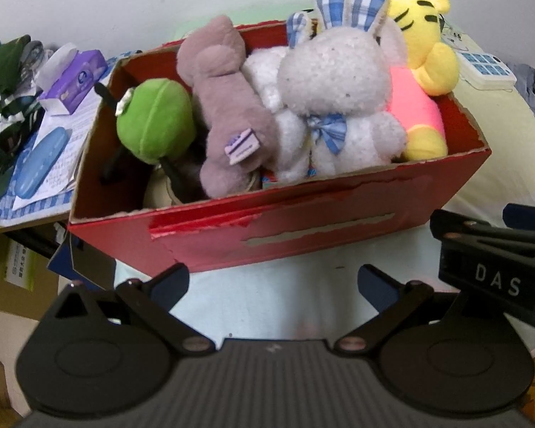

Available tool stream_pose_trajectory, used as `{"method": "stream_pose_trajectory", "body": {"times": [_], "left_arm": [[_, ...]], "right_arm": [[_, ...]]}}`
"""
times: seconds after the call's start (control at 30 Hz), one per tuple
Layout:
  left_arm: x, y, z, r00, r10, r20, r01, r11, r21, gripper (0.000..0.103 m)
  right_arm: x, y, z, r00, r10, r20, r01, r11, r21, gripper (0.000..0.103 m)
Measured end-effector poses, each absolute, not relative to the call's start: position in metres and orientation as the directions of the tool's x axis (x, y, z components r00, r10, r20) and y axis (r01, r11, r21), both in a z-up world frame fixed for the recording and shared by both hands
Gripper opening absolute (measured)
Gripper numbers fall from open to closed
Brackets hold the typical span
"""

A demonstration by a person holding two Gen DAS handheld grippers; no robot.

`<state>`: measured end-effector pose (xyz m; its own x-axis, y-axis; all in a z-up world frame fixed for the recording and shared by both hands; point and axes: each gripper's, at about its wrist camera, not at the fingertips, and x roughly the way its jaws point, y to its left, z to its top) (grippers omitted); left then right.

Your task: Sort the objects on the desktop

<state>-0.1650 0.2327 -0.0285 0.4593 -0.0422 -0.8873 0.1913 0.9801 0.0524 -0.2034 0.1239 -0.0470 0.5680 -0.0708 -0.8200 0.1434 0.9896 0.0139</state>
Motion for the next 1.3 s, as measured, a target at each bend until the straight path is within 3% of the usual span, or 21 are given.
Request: {"method": "stream_pose_trajectory", "body": {"times": [1.3], "left_arm": [[-0.152,0.253,-0.037,0.423,-0.058,-0.904,0.178,0.984,0.021,0.101]], "right_arm": [[-0.187,0.141,-0.052,0.548,-0.065,-0.834,0.105,0.994,-0.008,0.071]]}}
